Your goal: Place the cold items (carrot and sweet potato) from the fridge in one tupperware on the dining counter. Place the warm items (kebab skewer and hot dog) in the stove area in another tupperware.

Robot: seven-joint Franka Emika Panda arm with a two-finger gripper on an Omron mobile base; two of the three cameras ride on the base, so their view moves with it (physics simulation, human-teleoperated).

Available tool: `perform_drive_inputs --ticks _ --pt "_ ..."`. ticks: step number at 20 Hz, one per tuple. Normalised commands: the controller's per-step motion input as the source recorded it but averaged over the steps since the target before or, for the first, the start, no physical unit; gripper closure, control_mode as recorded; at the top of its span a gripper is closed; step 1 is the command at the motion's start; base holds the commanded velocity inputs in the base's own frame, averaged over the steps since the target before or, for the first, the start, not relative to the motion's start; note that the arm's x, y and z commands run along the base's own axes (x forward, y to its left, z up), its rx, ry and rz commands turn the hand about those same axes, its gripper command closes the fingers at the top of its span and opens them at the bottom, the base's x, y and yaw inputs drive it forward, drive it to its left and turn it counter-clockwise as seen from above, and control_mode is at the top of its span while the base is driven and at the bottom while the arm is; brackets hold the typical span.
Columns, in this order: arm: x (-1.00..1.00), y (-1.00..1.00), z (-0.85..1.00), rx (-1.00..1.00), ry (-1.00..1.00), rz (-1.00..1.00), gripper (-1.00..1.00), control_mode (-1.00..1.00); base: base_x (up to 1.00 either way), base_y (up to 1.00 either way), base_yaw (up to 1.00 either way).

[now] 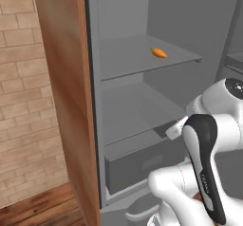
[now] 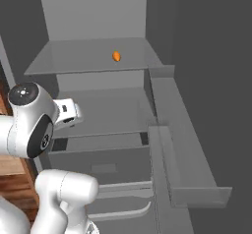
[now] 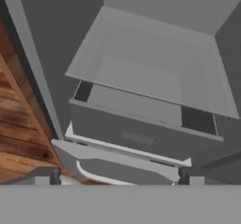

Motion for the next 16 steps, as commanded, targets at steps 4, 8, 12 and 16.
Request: perform_drive_inputs --ticks 4,8,12,16 --pt "0.2 0.0 0.03 0.01 0.0 0.04 -1.0 -1.0 0.65 -0.12 0.17" --pt "0.64 -0.11 0.73 0.02 0.0 0.06 -1.0 -1.0 0.0 0.0 0.0" --pt "0.62 -0.1 0.94 0.0 0.02 -0.03 -1.0 -1.0 0.0 0.0 0.0" --pt "0.81 -0.11 0.65 0.0 0.04 -0.09 -1.0 -1.0 0.0 0.0 0.0"
